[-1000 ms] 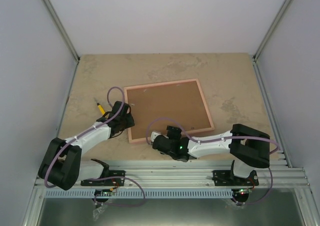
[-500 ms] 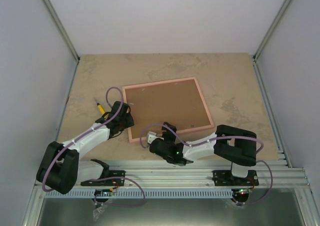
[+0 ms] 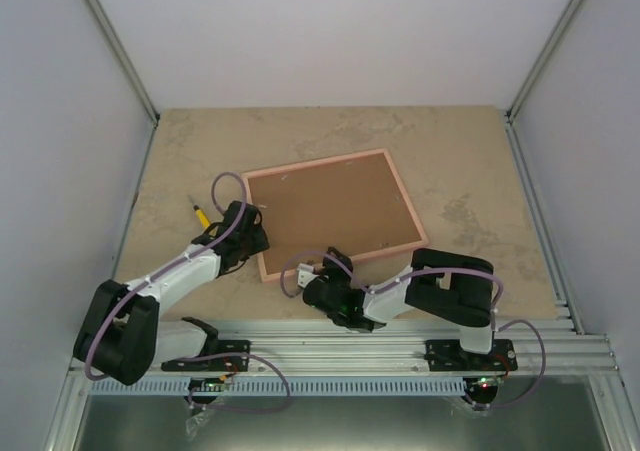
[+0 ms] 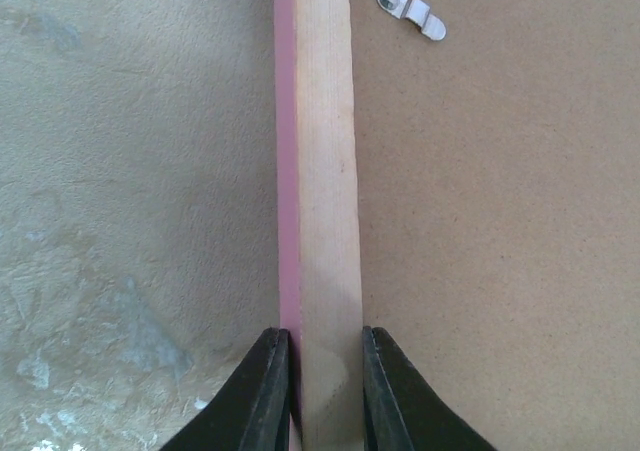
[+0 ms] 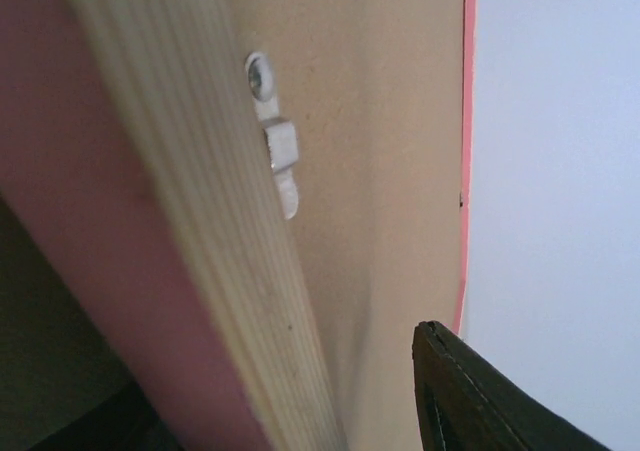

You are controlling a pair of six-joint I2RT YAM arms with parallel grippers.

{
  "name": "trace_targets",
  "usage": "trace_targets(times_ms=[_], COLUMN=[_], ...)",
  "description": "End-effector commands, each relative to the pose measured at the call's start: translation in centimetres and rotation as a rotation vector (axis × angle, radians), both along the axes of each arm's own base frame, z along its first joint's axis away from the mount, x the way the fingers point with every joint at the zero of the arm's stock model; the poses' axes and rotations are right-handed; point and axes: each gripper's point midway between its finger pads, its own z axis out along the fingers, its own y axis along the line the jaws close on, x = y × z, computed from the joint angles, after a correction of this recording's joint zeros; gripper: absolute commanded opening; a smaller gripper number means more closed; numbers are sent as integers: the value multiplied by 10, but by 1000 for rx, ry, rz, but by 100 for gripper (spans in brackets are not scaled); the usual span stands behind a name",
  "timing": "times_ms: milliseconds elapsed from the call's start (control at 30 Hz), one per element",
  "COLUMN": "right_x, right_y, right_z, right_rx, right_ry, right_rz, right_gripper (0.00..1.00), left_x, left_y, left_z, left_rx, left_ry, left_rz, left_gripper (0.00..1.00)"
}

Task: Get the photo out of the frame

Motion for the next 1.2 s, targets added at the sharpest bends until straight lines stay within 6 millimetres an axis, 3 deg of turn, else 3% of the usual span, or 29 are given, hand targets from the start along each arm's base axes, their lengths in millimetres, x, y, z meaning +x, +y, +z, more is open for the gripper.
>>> trace_targets(times_ms=[0,200,400,467,600,733,933,1167], right_x=[5,3,4,3,1,0,-2,-8], right_y=[-8,-5,-7,-7,-6,-2,7,16], right_z=[2,19,32,37,53,72,123,211], right_rx=[15,61,61,66,105,162,300,558], right_ry=[10,10,-10,-11,-2,11,-8,-57], right_rz=[-15,-4,-14,-12,-7,7,47,140], right_gripper=[45,25,1,1,0,0,1,0], left_x=[19,25,27,26,24,17,-7,-34], left_y=[-26,-25,-20,-16,-2,3,26,48], left_z=[27,34,48,54,84,134,198,231], left_rx=[-87,-85,-100,-101,-114,-195,-279,-355], left_ry=[-86,-104,-150,-170,-257,-393,-581,-720], left_rz=[-63,-44,0,24,97,119,186,250], left_gripper=[0,1,11,16,35,43,55,63])
